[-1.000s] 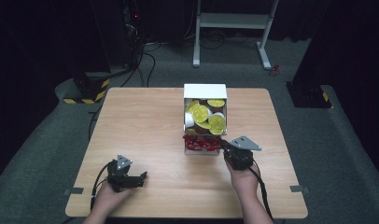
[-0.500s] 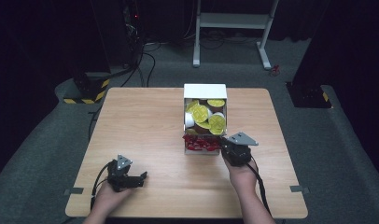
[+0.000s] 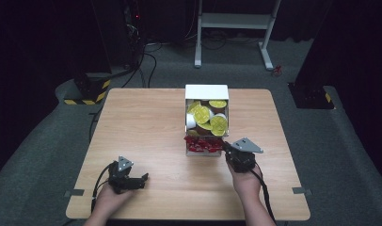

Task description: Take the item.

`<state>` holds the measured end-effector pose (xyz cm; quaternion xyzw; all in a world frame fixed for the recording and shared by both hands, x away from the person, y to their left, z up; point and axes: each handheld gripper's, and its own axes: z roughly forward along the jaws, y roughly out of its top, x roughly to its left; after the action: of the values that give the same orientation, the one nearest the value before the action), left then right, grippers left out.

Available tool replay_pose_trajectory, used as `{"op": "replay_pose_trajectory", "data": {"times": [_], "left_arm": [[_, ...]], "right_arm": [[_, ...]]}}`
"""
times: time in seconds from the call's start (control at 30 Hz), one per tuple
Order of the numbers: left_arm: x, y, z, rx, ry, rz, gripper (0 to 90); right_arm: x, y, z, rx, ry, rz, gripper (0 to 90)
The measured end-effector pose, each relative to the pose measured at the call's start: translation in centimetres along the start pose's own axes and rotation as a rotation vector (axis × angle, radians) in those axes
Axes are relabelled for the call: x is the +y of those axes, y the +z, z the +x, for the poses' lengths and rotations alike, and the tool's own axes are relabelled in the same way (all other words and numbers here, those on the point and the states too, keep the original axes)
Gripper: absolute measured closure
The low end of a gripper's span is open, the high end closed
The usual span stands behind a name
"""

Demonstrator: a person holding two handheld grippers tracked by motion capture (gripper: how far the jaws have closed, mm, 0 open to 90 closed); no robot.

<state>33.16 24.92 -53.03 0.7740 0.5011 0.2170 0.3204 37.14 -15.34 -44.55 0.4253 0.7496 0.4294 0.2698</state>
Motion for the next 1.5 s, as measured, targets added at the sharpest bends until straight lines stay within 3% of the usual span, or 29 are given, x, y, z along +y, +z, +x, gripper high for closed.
{"op": "replay_pose_trajectory", "data": {"times": [0.8,1.2,1.3,1.5], "left_arm": [[0.0,0.0,0.0,0.007,0.006,-0.001,3.5],[0.0,0.0,0.0,0.006,0.006,-0.001,3.6],[0.0,0.0,0.0,0.006,0.006,-0.001,3.6],[-0.1,-0.1,-0.1,-0.001,-0.005,-0.007,3.8]], "right_arm": [[-0.8,-3.4,-0.4,0.041,0.028,-0.076,87.4],[-1.1,-4.2,-0.6,0.053,0.025,-0.108,87.5],[-1.4,-4.1,-0.6,0.040,0.018,-0.139,87.6],[-2.0,-4.2,-0.7,0.055,0.042,-0.173,87.6]]}}
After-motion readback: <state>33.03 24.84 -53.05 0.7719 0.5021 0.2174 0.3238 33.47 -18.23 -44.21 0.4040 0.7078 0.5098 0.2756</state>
